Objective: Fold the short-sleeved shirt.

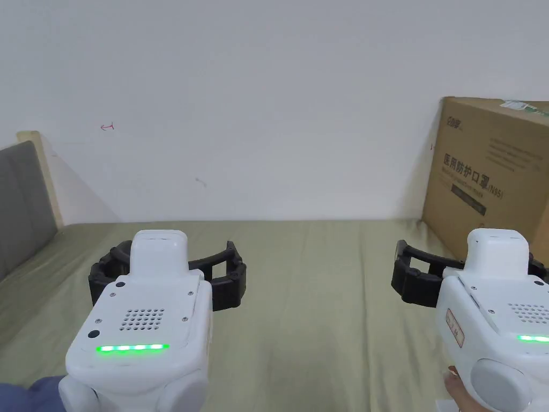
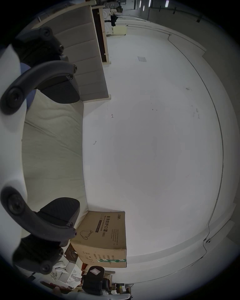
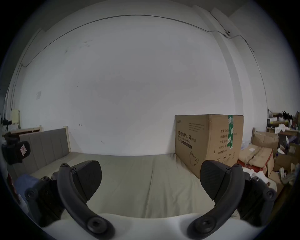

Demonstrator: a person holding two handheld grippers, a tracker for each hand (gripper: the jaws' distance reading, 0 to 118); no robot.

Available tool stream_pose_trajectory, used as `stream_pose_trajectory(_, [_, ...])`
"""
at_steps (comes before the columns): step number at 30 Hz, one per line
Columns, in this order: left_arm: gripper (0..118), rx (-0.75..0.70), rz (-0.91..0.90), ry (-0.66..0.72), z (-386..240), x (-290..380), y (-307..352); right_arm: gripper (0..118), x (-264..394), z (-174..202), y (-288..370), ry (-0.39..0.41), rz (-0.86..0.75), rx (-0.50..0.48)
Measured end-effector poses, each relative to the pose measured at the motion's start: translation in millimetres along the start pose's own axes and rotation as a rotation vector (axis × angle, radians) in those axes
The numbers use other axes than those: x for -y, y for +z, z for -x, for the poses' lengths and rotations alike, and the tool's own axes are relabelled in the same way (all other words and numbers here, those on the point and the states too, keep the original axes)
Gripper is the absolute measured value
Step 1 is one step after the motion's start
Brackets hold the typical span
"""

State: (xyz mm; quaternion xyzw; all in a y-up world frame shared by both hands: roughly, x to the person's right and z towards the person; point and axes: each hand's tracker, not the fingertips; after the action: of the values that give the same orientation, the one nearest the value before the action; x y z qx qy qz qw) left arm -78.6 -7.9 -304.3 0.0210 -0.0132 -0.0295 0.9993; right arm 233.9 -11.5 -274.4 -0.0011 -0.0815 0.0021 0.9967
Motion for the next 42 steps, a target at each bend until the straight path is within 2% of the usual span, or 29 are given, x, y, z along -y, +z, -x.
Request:
stream_pose_trajectory(12, [114,-0.013,0.002,-0.004,0.5,3.3,3.6,118,3.7,2.5,3.5,0.006,0.029,-0.038])
stream_pose_trajectory(14, [108,-0.024,0.010,-0.014,0.7,2.5,3.3,117,3.9,1.0,5.2,-0.001,0.031,-0.048])
stream_pose_trajectory(15, [101,-0.029,0.013,-0.017,0.6,2.4,3.1,116,4.0,0.4,6.1,-0.008,0.030,-0.069])
stream_pose_trajectory(16, [82,-0.029,0.017,-0.018,0.8,2.5,3.0,108,3.5,-0.1,7.3,-0.018,0.033,-0.089])
stream_pose_trajectory(17, [61,-0.026,0.026,-0.019,1.0,2.8,2.7,89,3.4,-0.1,7.9,-0.017,0.028,-0.098])
stream_pose_trajectory(18, [35,-0.020,0.050,-0.023,1.3,2.7,0.1,51,3.4,1.5,6.8,-0.010,0.035,-0.130])
stream_pose_trajectory(19, [4,-0.012,0.077,-0.025,2.1,3.1,-2.5,0,2.7,1.1,4.7,0.004,0.047,-0.085])
stream_pose_trajectory(20, [2,-0.020,0.092,-0.025,2.7,3.9,-4.2,0,4.5,0.4,3.3,0.023,0.068,-0.050])
stream_pose_trajectory(22, [0,-0.001,0.096,-0.017,3.0,7.1,-3.3,0,8.2,-7.2,1.4,-0.029,0.086,-0.150])
stream_pose_trajectory(25, [0,0.000,0.095,-0.089,-4.5,13.0,-1.9,0,12.4,-2.6,3.7,0.021,0.085,-0.101])
stream_pose_trajectory(27, [0,0.020,0.098,-0.079,-6.6,14.0,-1.4,0,13.6,-2.4,6.9,0.030,0.077,-0.102])
stream_pose_trajectory(31, [0,0.053,0.129,-0.038,-4.4,18.9,-2.0,0,13.1,-1.3,6.7,0.004,0.084,-0.087])
stream_pose_trajectory(35, [0,0.024,0.144,-0.058,16.9,25.7,7.5,0,16.6,13.4,0.0,-0.016,0.094,-0.087])
stream_pose_trajectory(38, [0,-0.061,0.160,-0.065,57.0,29.2,21.1,0,20.2,48.7,-6.3,-0.017,0.101,-0.174])
stream_pose_trajectory(42, [0,-0.257,0.118,-0.055,131.1,29.3,66.8,0,21.8,122.7,-13.8,0.003,0.134,-0.384])
